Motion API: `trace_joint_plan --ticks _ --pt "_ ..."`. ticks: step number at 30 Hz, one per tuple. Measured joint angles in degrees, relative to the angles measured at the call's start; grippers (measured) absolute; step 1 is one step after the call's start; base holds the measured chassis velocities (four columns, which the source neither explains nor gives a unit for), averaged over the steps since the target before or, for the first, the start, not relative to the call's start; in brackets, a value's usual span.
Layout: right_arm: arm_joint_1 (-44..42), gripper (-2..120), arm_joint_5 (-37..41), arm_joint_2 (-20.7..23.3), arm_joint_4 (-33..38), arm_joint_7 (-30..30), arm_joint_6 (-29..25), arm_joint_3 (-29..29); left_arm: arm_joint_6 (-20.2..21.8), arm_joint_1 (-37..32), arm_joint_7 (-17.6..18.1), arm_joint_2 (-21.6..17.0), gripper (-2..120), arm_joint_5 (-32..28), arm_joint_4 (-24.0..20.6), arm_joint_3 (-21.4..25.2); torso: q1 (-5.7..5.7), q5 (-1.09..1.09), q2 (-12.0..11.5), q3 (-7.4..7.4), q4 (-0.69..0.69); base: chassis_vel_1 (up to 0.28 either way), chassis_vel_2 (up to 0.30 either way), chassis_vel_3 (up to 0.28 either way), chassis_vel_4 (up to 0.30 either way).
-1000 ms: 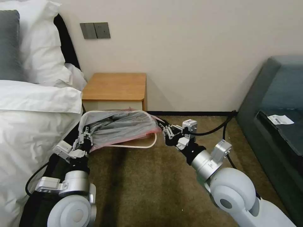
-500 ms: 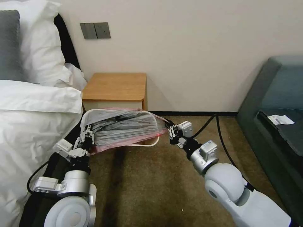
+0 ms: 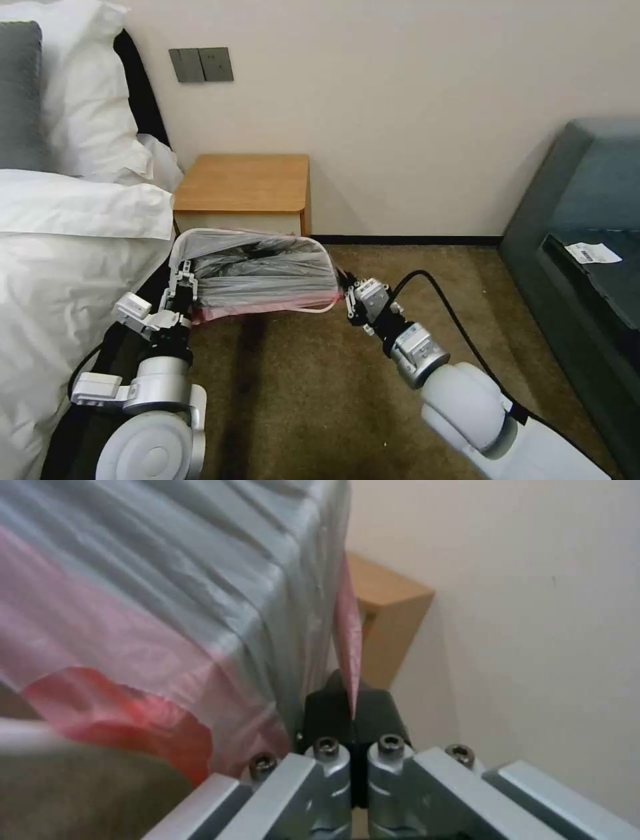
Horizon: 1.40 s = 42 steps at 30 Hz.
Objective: Pick up the garbage bag from the table and place it over the trash can.
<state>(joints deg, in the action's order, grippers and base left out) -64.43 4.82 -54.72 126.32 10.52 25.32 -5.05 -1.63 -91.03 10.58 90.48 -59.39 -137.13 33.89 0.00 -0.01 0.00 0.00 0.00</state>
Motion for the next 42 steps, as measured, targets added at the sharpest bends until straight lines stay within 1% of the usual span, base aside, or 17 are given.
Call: trace_joint_plan --ticks 4,12,14,17,21,22,23,25,26,29,31,32,35,37,40,41,42 --pt "-0.47 0 -6.51 -0.43 -1.05 1.09 1.47 -1.34 -0.21 0.51 1.15 0.56 15 -1.88 -0.62 -0.18 0.00 0.00 0.00 0.00 0.01 0.000 0.000 0.000 0.000" --pt "-1.73 0 -10.41 -1.30 -0.56 1.49 -0.14 -1.78 -0.22 1.27 1.86 0.91 16 -1.72 0.56 0.29 0.00 0.01 0.00 0.00 0.00 0.000 0.000 0.000 0.000" --pt "-2.16 0 -10.19 -1.17 -0.25 0.96 -0.91 -1.41 -0.23 1.29 1.84 1.10 16 -1.48 0.76 0.27 0.00 0.01 0.00 0.00 0.01 0.000 0.000 0.000 0.000" --pt "-3.28 0 -3.74 -0.99 1.68 1.44 -1.40 -0.46 -0.23 2.07 1.54 1.22 16 -1.01 1.69 0.92 0.00 0.01 0.00 0.00 0.00 0.000 0.000 0.000 0.000" --pt "-4.09 1 -1.61 -1.55 2.44 1.68 -3.35 1.46 -0.27 2.17 0.98 1.01 16 -0.07 2.67 1.27 0.00 0.00 0.00 0.00 0.00 0.000 0.000 0.000 0.000" --pt "-4.32 4 -1.71 -1.65 2.40 1.60 -4.03 2.07 -2.34 2.14 1.03 1.06 16 0.15 2.97 1.32 0.00 -0.02 0.00 0.00 -0.03 0.000 0.000 0.000 0.000" --pt "-4.32 4 -1.71 -1.65 2.40 1.60 -4.03 2.07 -2.34 2.14 1.03 1.06 16 0.15 2.97 1.32 0.00 -0.02 0.00 0.00 -0.03 0.000 0.000 0.000 0.000" --pt "-4.64 14 -0.75 -1.74 3.08 1.21 -4.25 2.97 -3.94 2.17 0.93 1.24 13 0.51 3.15 1.43 0.00 0.08 0.00 0.00 0.04 0.000 0.000 0.000 0.000" --pt "-4.96 17 0.09 -1.77 3.66 1.12 -4.18 3.38 -3.91 2.24 0.82 1.29 12 0.56 3.35 1.36 0.00 -0.04 0.00 0.00 -0.01 0.000 0.000 0.000 0.000" --pt "-5.61 25 1.78 -1.81 4.59 0.98 -3.96 4.37 -3.99 2.38 0.74 1.27 10 0.81 3.52 1.67 0.00 0.05 0.00 0.00 0.02 0.000 0.000 0.000 0.000" --pt "-6.49 35 3.64 -1.91 5.44 0.83 -3.84 5.55 -3.87 2.44 0.63 1.12 10 0.85 3.70 1.82 0.00 -0.02 0.00 0.00 0.00 0.000 0.000 0.000 0.000" --pt "-6.49 35 3.64 -1.91 5.44 0.83 -3.84 5.55 -3.87 2.44 0.63 1.12 10 0.85 3.70 1.82 0.00 -0.02 0.00 0.00 0.00 0.000 0.000 0.000 0.000" --pt "-7.37 50 6.63 -2.06 6.97 0.68 -3.91 7.53 -3.48 2.09 0.66 1.00 10 1.30 4.04 1.56 0.00 0.00 0.00 0.00 0.00 0.000 0.000 0.000 0.000" --pt "-7.37 54 7.17 -2.08 7.26 0.56 -4.20 7.95 -3.40 1.91 0.67 0.98 10 1.55 4.10 1.34 0.00 0.01 0.00 0.00 0.00 0.000 0.000 0.000 0.000" --pt "-5.98 70 13.22 -2.53 7.93 -0.36 -6.99 9.23 -3.33 1.00 0.08 0.65 10 2.48 4.27 0.43 0.00 0.01 0.00 0.00 -0.01 0.000 0.000 0.000 0.000" --pt "-5.98 70 13.22 -2.53 7.93 -0.36 -6.99 9.23 -3.33 1.00 0.08 0.65 10 2.48 4.27 0.43 0.00 0.01 0.00 0.00 -0.01 0.000 0.000 0.000 0.000" --pt "-5.19 73 17.21 -2.77 8.12 -0.76 -7.98 9.63 -3.33 0.66 -0.05 0.50 10 2.72 4.30 0.18 0.00 0.01 0.00 0.00 0.00 0.000 0.000 0.000 0.000"
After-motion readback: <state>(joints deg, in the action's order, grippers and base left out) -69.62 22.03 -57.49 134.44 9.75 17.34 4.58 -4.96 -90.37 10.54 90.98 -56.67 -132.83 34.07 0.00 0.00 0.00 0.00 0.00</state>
